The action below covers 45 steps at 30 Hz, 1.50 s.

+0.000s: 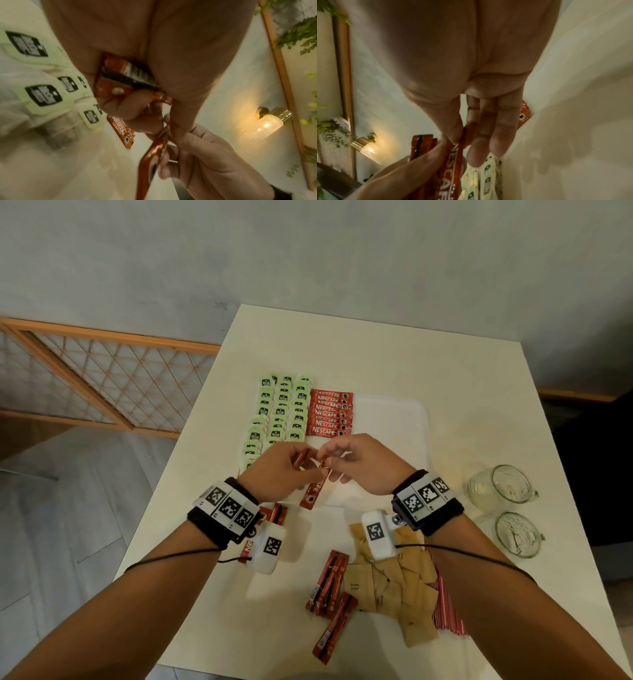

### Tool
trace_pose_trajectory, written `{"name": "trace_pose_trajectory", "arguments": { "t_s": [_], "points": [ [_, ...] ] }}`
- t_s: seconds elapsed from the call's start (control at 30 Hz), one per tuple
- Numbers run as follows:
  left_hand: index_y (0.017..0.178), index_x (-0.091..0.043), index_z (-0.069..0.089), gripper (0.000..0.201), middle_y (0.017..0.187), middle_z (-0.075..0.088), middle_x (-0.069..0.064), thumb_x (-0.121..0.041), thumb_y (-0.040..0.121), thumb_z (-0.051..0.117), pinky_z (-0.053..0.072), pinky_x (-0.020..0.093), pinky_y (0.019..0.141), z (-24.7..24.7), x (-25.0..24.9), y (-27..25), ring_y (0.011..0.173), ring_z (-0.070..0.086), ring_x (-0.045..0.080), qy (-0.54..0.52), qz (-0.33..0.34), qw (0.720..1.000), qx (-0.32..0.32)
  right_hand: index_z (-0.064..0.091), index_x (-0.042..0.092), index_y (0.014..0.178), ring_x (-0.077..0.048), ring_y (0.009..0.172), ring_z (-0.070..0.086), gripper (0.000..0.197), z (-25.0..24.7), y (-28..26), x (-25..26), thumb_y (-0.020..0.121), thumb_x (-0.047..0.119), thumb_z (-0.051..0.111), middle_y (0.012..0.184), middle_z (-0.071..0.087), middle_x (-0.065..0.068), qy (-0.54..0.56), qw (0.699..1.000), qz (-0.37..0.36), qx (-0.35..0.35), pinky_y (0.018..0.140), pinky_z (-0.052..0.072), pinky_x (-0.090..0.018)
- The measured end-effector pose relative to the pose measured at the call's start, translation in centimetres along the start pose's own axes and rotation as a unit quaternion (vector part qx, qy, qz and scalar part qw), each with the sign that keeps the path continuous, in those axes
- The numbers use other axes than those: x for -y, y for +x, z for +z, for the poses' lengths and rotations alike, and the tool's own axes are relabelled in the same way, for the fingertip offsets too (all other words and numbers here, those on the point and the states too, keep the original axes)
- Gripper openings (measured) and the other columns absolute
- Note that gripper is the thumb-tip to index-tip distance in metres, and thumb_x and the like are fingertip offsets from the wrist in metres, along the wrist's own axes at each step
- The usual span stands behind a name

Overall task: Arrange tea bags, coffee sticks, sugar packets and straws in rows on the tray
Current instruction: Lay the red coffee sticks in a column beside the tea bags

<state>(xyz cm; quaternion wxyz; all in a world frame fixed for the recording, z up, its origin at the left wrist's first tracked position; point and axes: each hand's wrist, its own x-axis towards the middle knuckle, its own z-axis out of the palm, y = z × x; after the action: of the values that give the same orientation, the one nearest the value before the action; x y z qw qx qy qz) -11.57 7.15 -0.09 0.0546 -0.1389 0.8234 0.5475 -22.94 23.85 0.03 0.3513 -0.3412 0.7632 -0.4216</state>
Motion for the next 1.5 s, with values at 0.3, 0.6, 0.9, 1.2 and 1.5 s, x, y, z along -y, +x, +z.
{"name": "trace_pose_trajectory", "arguments": {
  "t_s": [0.3, 0.6, 0.9, 1.2, 1.5],
  "points": [
    [0.102, -0.007, 0.059, 0.008, 0.093, 0.077, 0.012, -0.01, 0.096, 0.063, 0.047, 0.022, 0.045, -0.4, -0.4, 0.6, 0.087, 0.076, 0.022, -0.168, -0.051, 0.981, -0.084, 0.064, 0.014, 0.114, -0.011, 0.077, 0.07, 0.014, 1.4, -0.5, -1.9, 0.1, 0.016, 0.063, 0.09, 0.072, 0.0, 0.053, 0.998, 0.021, -0.023, 0.071, 0.054, -0.028],
    [0.096, -0.009, 0.06, 0.004, 0.084, 0.073, 0.008, -0.008, 0.096, 0.063, 0.051, 0.04, 0.063, 0.0, 0.9, 0.5, 0.085, 0.075, 0.028, -0.205, -0.1, 0.968, -0.109, 0.072, 0.025, 0.104, -0.009, 0.073, 0.061, 0.014, 1.3, 0.0, -4.1, 0.101, 0.017, 0.06, 0.085, 0.069, -0.002, 0.06, 0.988, 0.048, -0.132, 0.067, 0.053, -0.026],
    [0.107, -0.013, 0.066, 0.015, 0.097, 0.073, 0.014, -0.008, 0.093, 0.064, 0.052, 0.029, 0.062, -0.4, 1.9, 0.6, 0.079, 0.07, 0.017, -0.213, -0.135, 0.96, -0.123, 0.077, 0.016, 0.095, -0.016, 0.085, 0.067, 0.009, -1.0, 3.2, -6.1, 0.09, 0.024, 0.076, 0.088, 0.073, 0.002, -0.036, 0.959, 0.146, -0.241, 0.087, 0.055, -0.031],
    [0.117, 0.0, 0.061, 0.032, 0.106, 0.072, 0.013, 0.015, 0.092, 0.047, 0.056, 0.045, 0.074, -0.7, 2.2, 0.3, 0.083, 0.069, 0.023, -0.271, -0.151, 0.945, -0.101, 0.079, 0.013, 0.09, -0.018, 0.078, 0.065, 0.012, 0.0, 5.0, -5.0, 0.09, 0.025, 0.077, 0.09, 0.074, -0.002, -0.064, 0.947, 0.169, -0.264, 0.077, 0.053, -0.028],
    [0.115, 0.0, 0.063, 0.02, 0.109, 0.074, 0.014, 0.003, 0.101, 0.049, 0.06, 0.032, 0.068, -0.3, 2.0, 0.0, 0.087, 0.073, 0.026, -0.264, -0.149, 0.949, -0.082, 0.082, 0.011, 0.094, -0.021, 0.085, 0.068, 0.019, -0.5, 5.7, -4.8, 0.088, 0.029, 0.078, 0.097, 0.077, -0.006, -0.109, 0.942, 0.19, -0.253, 0.075, 0.049, -0.026]
  ]
}}
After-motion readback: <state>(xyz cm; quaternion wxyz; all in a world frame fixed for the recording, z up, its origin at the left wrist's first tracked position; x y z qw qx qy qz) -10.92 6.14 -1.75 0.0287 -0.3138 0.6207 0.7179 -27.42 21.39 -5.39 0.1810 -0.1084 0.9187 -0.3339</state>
